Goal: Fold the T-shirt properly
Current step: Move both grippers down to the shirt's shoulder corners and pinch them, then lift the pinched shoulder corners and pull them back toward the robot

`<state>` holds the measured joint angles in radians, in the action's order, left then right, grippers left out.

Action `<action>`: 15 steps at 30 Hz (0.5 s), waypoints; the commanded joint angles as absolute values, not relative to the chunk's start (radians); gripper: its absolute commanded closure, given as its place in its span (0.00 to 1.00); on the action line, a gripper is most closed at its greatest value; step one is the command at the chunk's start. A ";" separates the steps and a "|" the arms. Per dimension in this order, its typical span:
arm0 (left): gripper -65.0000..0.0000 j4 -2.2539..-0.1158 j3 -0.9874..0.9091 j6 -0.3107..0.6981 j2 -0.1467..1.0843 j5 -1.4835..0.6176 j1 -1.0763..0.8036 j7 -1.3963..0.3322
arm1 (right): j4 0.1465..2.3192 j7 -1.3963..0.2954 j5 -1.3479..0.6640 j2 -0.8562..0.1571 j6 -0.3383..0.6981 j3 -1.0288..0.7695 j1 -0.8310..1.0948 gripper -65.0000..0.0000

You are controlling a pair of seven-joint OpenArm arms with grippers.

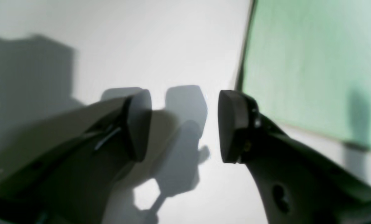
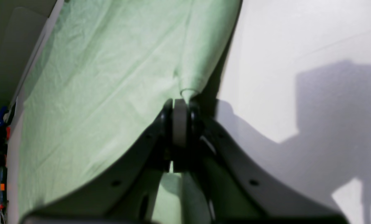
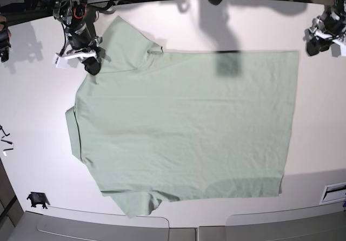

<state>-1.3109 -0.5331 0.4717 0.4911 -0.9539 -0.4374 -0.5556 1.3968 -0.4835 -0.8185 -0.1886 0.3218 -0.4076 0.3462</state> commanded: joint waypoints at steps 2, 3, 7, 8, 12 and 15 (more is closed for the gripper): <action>0.50 -1.292 -0.517 0.473 0.508 -0.971 -0.425 -0.569 | 1.403 -0.498 -0.840 -0.191 0.319 -0.408 0.349 1.00; 0.50 -1.287 -0.501 0.487 0.507 -0.971 -0.417 -0.576 | 1.403 -0.498 -0.840 -0.191 0.319 -0.408 0.349 1.00; 0.50 -1.286 -0.410 0.510 0.507 -0.971 -0.398 -0.639 | 1.403 -0.498 -0.840 -0.191 0.319 -0.408 0.349 1.00; 0.50 -1.286 -0.384 0.509 0.507 -0.971 -0.394 -0.656 | 1.403 -0.498 -0.840 -0.191 0.319 -0.408 0.349 1.00; 0.50 -1.286 -0.302 0.509 0.504 -0.968 -0.385 -0.682 | 1.403 -0.498 -0.840 -0.191 0.319 -0.408 0.349 1.00; 0.50 -1.286 -0.291 0.509 0.487 -0.943 -0.382 -0.685 | 1.403 -0.498 -0.840 -0.191 0.319 -0.408 0.349 1.00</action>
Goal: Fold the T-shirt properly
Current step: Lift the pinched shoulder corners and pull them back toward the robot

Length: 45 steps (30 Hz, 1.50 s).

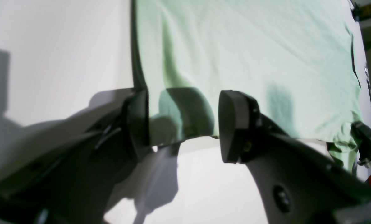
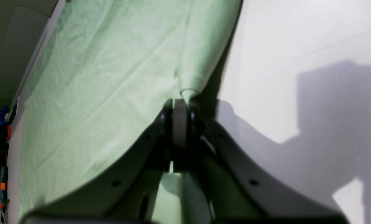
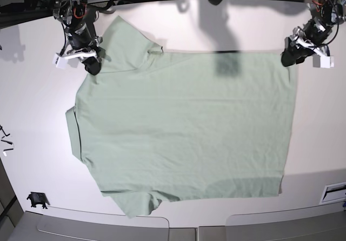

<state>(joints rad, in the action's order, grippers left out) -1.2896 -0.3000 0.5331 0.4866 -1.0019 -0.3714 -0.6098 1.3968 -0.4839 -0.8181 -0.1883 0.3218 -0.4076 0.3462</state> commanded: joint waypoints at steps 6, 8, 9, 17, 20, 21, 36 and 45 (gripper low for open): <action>0.53 -1.286 -0.291 0.509 0.480 -0.944 -0.382 -0.697 | 1.403 -0.498 -0.840 -0.191 0.319 -0.408 0.349 1.00; 0.53 -1.286 -0.291 0.510 0.479 -0.944 -0.376 -0.735 | 1.403 -0.498 -0.840 -0.191 0.319 -0.408 0.349 1.00; 0.53 -1.286 -0.291 0.510 0.480 -0.944 -0.373 -0.755 | 1.403 -0.498 -0.840 -0.191 0.319 -0.408 0.349 1.00; 0.53 -1.286 -0.291 0.508 0.480 -0.812 -0.304 -0.827 | 1.403 -0.497 -0.840 -0.191 0.319 -0.408 0.349 1.00; 0.53 -1.286 -0.291 0.500 0.479 -0.816 -0.284 -0.828 | 1.403 -0.498 -0.840 -0.191 0.319 -0.408 0.349 1.00; 0.53 -1.286 -0.291 0.495 0.480 -0.820 -0.280 -0.825 | 1.403 -0.498 -0.840 -0.191 0.319 -0.408 0.349 1.00; 1.00 -1.286 -0.291 0.505 0.480 -0.865 -0.280 -0.813 | 1.403 -0.501 -0.840 -0.192 0.319 -0.408 0.349 1.00; 1.00 -1.289 -0.299 0.514 0.519 -0.865 -0.289 -0.823 | 1.440 -0.623 -0.811 -0.201 0.366 -0.477 0.362 1.00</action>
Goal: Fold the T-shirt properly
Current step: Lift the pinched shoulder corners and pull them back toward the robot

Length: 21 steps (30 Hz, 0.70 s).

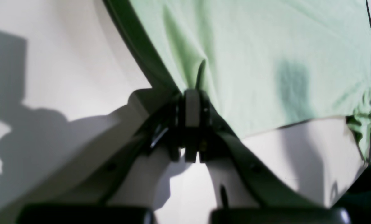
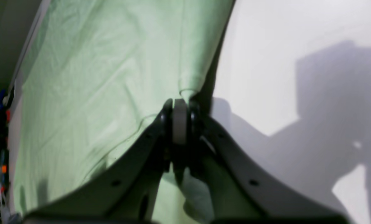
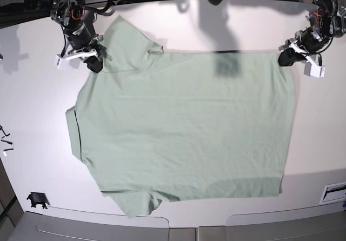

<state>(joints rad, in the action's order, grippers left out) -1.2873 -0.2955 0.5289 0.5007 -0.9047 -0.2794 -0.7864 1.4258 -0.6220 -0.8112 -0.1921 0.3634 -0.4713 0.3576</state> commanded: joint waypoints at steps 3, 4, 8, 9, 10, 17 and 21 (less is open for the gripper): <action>1.00 -1.303 -0.335 0.528 0.519 -0.867 -0.311 -0.830 | 1.474 -0.628 -0.818 -0.218 0.375 -0.509 0.395 1.00; 1.00 -1.313 -0.352 0.528 0.519 -0.868 -0.323 -0.830 | 1.488 -0.629 -0.818 -0.227 0.376 -0.515 0.413 1.00; 1.00 -1.378 -0.438 0.529 0.518 -0.927 -0.394 -0.862 | 1.541 -0.629 -0.818 -0.255 0.384 -0.525 0.487 1.00; 1.00 -1.400 -0.459 0.536 0.518 -0.938 -0.418 -0.872 | 1.553 -0.629 -0.818 -0.262 0.388 -0.524 0.507 1.00; 1.00 -1.423 -0.479 0.545 0.519 -0.947 -0.443 -0.879 | 1.568 -0.630 -0.818 -0.265 0.391 -0.524 0.527 1.00; 1.00 -1.573 -0.610 0.551 0.513 -0.957 -0.647 -0.890 | 1.692 -0.656 -0.818 -0.269 0.393 -0.524 0.675 1.00; 1.00 -1.627 -0.691 0.562 0.510 -0.990 -0.752 -0.897 | 1.765 -0.678 -0.818 -0.269 0.393 -0.525 0.762 1.00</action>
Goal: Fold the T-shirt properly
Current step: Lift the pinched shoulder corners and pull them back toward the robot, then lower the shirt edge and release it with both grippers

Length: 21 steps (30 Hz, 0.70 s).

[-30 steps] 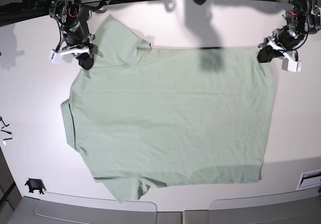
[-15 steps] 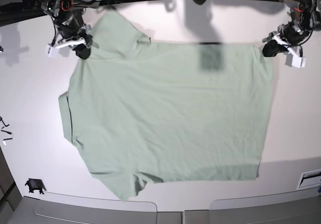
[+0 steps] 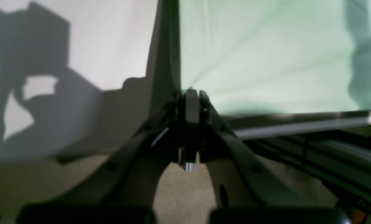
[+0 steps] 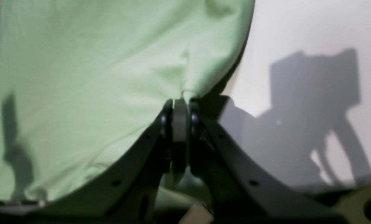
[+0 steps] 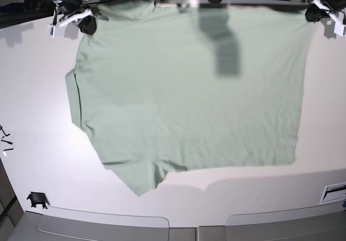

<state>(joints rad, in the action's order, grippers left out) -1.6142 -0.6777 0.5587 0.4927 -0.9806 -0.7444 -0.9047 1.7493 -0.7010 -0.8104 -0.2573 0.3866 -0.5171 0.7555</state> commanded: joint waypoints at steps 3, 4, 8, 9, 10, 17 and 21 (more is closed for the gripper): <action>1.00 -1.650 -0.760 0.604 0.510 -1.068 -0.812 -0.937 | 1.810 -0.701 -0.818 -0.269 0.393 -0.525 0.826 1.00; 1.00 -1.655 -0.782 0.611 0.511 -1.103 -0.828 -0.954 | 1.822 -0.702 -0.818 -0.269 0.393 -0.525 0.846 1.00; 1.00 -1.657 -0.844 0.638 0.511 -1.208 -0.854 -0.979 | 1.869 -0.699 -0.823 -0.267 0.393 -0.525 0.896 1.00; 1.00 -1.657 -0.845 0.638 0.511 -1.214 -0.850 -0.971 | 1.880 -0.699 -0.822 -0.267 0.393 -0.524 0.894 1.00; 1.00 -1.657 -0.844 0.638 0.510 -1.217 -0.841 -0.964 | 1.892 -0.695 -0.822 -0.266 0.393 -0.524 0.889 1.00; 1.00 -1.655 -0.790 0.641 0.511 -1.139 -0.694 -0.899 | 1.904 -0.692 -0.759 -0.266 0.396 -0.501 0.702 1.00; 1.00 -1.655 -0.718 0.640 0.511 -1.019 -0.614 -0.836 | 1.893 -0.692 -0.645 -0.265 0.392 -0.410 0.567 1.00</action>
<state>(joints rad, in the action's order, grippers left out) -1.6428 -0.7074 0.6331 0.4934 -0.9932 -0.6094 -0.8528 1.8801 -0.7139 -0.6285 -0.2550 0.3874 -0.4023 0.5636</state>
